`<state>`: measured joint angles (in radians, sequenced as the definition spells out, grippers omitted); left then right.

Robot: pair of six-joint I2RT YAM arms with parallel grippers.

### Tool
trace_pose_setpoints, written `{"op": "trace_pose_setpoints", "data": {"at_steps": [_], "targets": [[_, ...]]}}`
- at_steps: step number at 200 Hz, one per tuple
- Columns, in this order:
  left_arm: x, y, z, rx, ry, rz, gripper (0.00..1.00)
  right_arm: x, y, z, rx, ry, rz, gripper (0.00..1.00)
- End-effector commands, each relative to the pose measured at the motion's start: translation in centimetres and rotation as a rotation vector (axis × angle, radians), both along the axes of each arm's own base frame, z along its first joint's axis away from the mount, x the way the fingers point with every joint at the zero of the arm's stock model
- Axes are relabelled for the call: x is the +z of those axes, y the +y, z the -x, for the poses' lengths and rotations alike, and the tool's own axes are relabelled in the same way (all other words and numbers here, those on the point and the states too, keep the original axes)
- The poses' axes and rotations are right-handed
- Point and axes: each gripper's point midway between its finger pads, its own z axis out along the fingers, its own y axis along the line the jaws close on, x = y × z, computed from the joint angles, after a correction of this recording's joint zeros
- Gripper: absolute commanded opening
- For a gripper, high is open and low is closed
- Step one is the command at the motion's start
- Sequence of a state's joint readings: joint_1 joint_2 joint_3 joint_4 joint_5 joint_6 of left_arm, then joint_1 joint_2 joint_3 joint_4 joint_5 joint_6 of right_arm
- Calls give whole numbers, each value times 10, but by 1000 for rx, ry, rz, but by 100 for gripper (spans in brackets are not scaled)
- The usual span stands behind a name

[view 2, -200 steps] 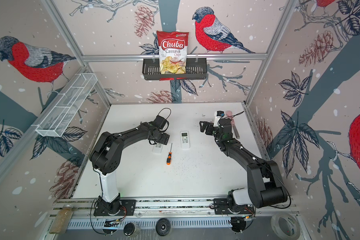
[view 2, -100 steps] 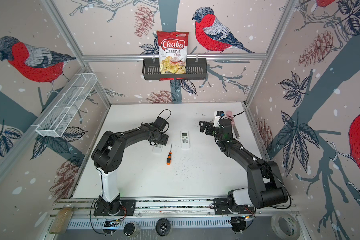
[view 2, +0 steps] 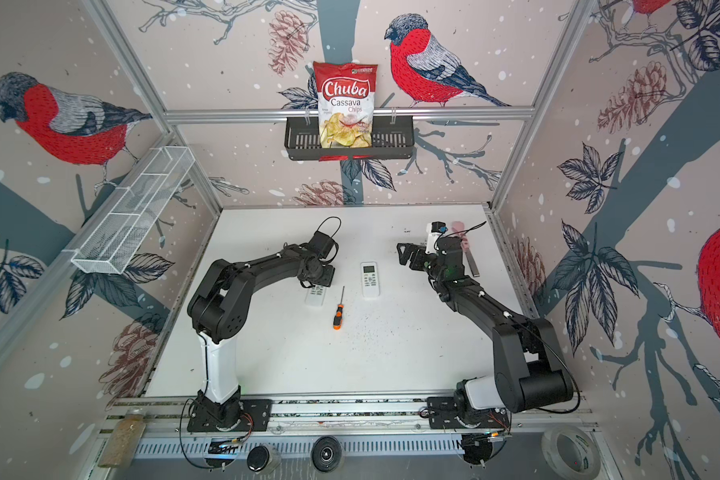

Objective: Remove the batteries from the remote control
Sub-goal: 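Lower the left gripper and close it on the remote's top end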

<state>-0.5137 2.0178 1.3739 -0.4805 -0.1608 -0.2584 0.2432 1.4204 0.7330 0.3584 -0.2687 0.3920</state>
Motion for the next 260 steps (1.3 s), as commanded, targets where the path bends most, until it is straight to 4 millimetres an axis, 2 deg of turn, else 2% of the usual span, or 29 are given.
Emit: {"op": "trace_pose_setpoints", "data": {"at_steps": [1,52,74,90,149,181,212,233,260], "targets": [[1,2,-5,17,-9,14,64,9,5,-3,21,-27,-21,99],[-4,3,-9,29,0,34,62,4,6,-5,21,-15,-15,99],[-8,3,-10,30,7,28,69,1,6,-5,23,-7,-13,99],[-9,5,-11,42,6,26,70,2,6,-6,22,-8,-12,99],[-12,7,-15,83,10,22,64,-1,9,-7,28,-1,-7,99],[-15,9,-10,85,22,21,63,-1,11,-7,34,-2,1,99],[-19,11,-4,87,35,19,70,-2,14,-6,44,2,11,99],[-20,14,0,85,42,10,71,-2,17,-6,51,1,16,99],[-21,17,2,90,47,0,62,-3,20,-5,59,4,23,99]]}}
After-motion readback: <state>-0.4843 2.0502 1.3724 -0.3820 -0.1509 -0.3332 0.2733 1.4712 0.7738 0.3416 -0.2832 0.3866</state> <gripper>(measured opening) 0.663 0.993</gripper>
